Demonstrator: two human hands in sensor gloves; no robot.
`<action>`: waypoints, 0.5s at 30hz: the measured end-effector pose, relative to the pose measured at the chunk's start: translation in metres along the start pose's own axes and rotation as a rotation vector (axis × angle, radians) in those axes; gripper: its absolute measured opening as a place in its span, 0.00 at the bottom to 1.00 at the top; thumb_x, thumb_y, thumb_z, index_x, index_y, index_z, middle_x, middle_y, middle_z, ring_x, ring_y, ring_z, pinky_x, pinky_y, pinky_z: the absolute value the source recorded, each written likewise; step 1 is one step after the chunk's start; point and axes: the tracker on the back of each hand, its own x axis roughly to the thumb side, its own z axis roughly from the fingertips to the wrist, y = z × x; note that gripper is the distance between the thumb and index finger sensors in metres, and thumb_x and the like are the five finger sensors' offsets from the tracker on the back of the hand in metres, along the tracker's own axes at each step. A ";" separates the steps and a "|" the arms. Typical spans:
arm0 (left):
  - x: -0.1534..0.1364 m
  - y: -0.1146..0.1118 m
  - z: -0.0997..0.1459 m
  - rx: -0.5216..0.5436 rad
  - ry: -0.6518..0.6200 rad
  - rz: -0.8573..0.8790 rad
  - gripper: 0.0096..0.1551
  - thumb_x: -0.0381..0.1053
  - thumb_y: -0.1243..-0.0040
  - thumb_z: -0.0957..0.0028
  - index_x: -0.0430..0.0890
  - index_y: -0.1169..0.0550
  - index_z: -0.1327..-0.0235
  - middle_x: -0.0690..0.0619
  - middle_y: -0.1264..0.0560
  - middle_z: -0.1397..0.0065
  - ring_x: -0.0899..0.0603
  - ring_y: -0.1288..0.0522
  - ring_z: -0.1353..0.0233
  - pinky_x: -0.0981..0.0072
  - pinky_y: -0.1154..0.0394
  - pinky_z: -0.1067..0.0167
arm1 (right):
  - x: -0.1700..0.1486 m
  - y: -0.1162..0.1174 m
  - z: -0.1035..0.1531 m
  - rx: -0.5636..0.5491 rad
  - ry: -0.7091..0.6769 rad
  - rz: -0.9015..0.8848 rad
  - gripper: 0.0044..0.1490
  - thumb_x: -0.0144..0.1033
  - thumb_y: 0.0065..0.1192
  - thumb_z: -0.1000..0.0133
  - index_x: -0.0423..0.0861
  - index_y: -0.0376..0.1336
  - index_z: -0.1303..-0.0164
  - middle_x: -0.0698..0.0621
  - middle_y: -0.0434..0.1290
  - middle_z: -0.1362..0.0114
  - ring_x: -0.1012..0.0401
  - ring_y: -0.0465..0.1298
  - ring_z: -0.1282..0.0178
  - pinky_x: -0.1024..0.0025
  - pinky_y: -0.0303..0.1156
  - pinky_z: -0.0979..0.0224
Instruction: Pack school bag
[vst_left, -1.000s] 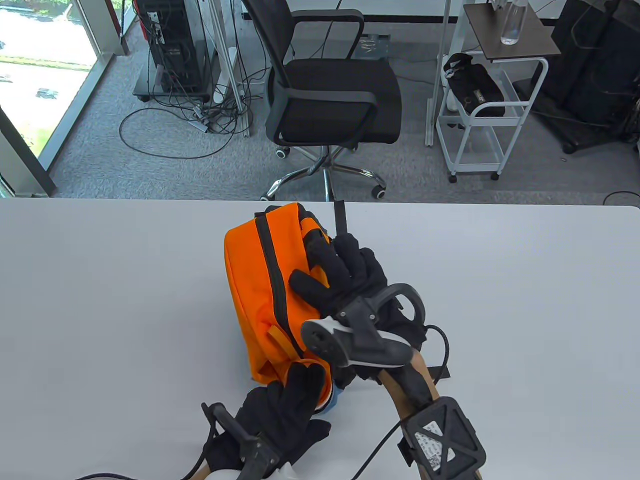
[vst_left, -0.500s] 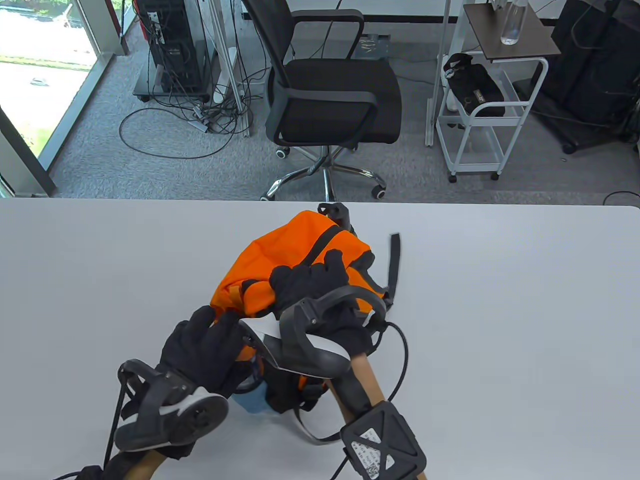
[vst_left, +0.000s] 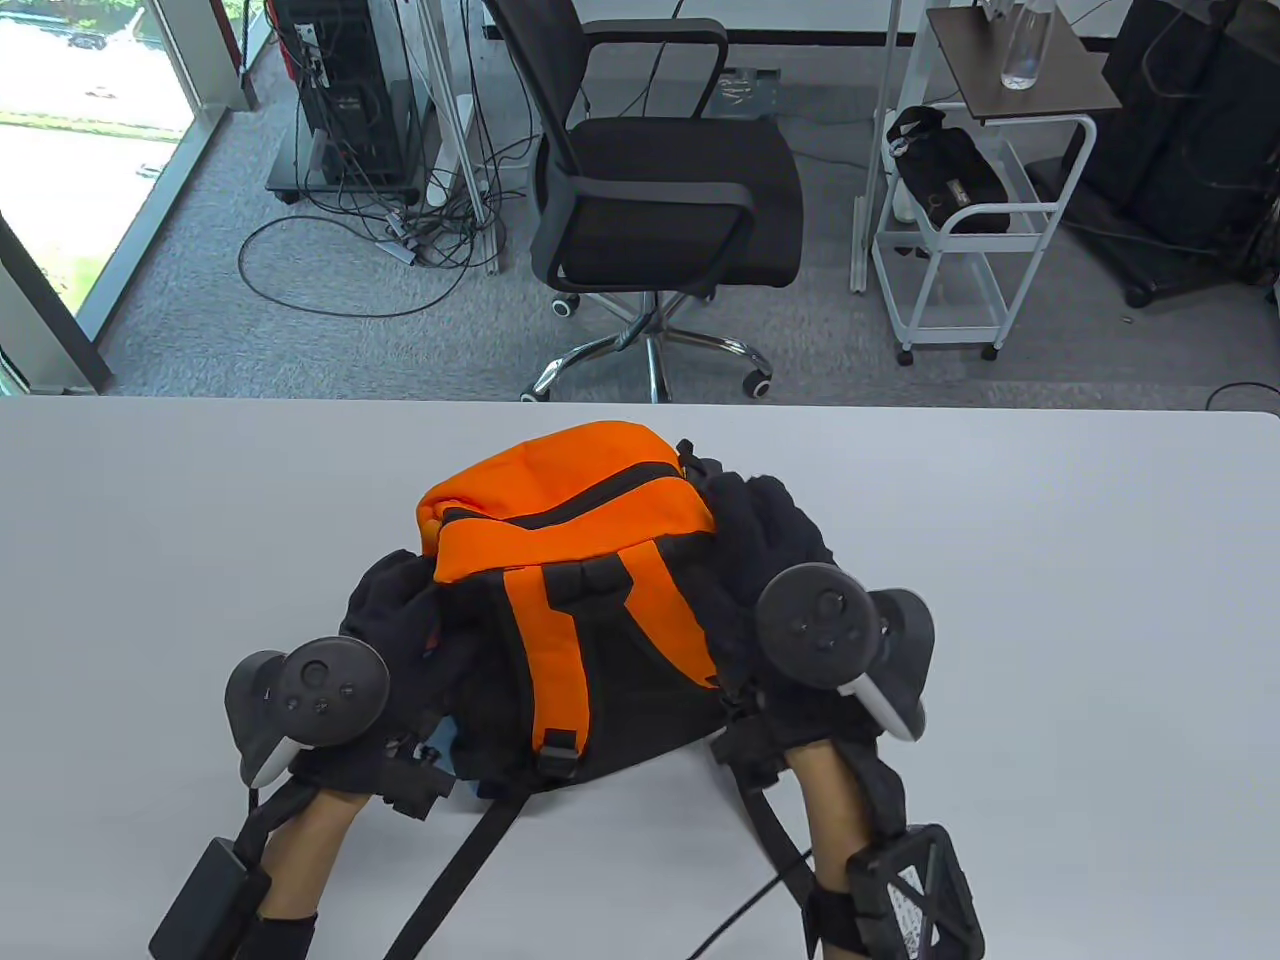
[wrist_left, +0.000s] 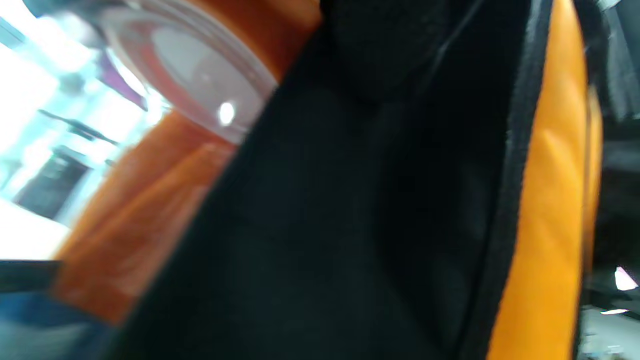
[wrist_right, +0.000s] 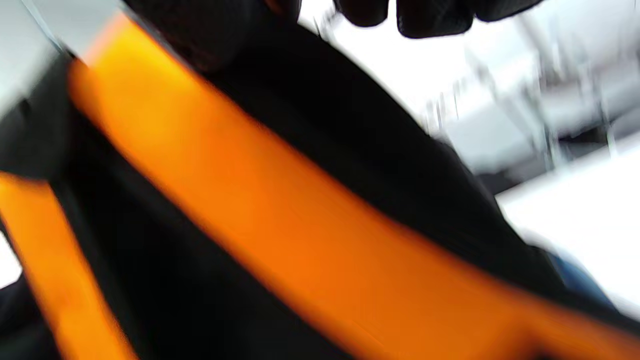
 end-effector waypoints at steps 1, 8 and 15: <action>-0.002 0.000 -0.005 0.003 -0.049 -0.010 0.26 0.49 0.35 0.46 0.45 0.20 0.34 0.38 0.30 0.25 0.25 0.35 0.22 0.16 0.33 0.35 | -0.007 0.007 -0.001 0.015 -0.015 -0.038 0.56 0.46 0.59 0.44 0.37 0.36 0.18 0.29 0.52 0.16 0.28 0.63 0.26 0.27 0.59 0.28; 0.000 0.015 -0.032 0.182 -0.102 -0.096 0.24 0.47 0.31 0.56 0.50 0.14 0.44 0.42 0.22 0.31 0.30 0.25 0.25 0.21 0.26 0.37 | -0.004 0.024 0.018 -0.384 -0.076 0.096 0.31 0.39 0.69 0.54 0.47 0.64 0.40 0.50 0.79 0.43 0.50 0.83 0.50 0.44 0.76 0.39; -0.030 0.007 -0.006 0.111 0.064 -0.183 0.31 0.58 0.40 0.47 0.49 0.22 0.31 0.46 0.24 0.34 0.38 0.27 0.25 0.35 0.22 0.37 | -0.003 0.050 0.021 -0.254 -0.028 0.279 0.30 0.38 0.66 0.52 0.50 0.65 0.38 0.52 0.81 0.41 0.46 0.82 0.48 0.43 0.75 0.37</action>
